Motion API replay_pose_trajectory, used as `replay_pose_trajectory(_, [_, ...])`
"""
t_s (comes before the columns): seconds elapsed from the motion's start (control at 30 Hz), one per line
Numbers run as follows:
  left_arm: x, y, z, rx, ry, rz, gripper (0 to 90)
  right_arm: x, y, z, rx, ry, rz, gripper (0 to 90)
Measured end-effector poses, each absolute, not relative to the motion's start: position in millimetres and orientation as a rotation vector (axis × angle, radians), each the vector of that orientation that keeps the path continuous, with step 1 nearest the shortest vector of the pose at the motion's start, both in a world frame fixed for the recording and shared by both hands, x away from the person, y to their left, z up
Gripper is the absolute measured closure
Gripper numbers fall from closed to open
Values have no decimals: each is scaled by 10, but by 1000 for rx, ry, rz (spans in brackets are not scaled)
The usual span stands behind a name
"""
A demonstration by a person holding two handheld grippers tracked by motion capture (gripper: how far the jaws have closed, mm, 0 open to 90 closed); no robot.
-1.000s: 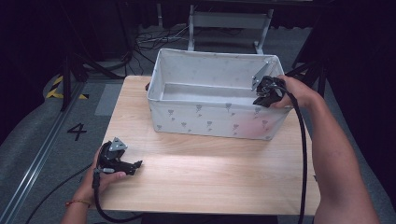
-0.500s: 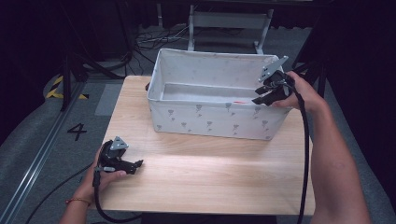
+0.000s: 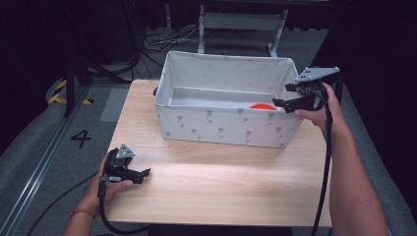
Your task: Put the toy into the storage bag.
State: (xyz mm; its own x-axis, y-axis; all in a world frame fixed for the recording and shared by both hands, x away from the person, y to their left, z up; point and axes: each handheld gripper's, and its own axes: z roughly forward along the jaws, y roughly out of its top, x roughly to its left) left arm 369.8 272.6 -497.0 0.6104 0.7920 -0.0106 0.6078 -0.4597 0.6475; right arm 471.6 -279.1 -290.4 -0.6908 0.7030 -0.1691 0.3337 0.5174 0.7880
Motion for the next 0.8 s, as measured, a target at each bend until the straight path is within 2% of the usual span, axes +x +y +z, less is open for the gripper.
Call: replay_pose_trajectory(0.8, [3702, 2731, -4970, 2222, 1091, 381, 2, 4058, -3063, -3006, 837, 2157, 990, 265])
